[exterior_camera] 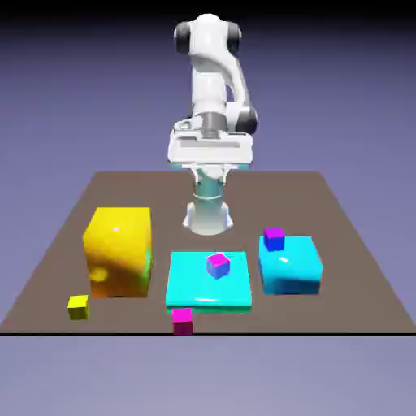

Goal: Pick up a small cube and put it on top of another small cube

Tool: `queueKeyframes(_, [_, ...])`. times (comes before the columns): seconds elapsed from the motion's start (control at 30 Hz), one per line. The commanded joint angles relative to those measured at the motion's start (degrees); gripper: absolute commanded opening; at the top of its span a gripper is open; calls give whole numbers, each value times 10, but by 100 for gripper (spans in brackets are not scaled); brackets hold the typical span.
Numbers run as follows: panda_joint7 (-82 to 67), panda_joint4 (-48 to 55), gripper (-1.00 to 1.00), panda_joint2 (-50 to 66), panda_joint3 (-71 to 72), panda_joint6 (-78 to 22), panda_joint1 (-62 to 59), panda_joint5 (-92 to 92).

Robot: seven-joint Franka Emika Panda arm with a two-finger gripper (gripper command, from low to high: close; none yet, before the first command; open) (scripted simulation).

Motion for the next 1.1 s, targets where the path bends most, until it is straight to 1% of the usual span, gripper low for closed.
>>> queueKeyframes(0.0, [6, 20, 0, 21, -5, -20, -7, 9])
queueKeyframes(1.07, [184, 665, 0, 685, -171, -673, -247, 306])
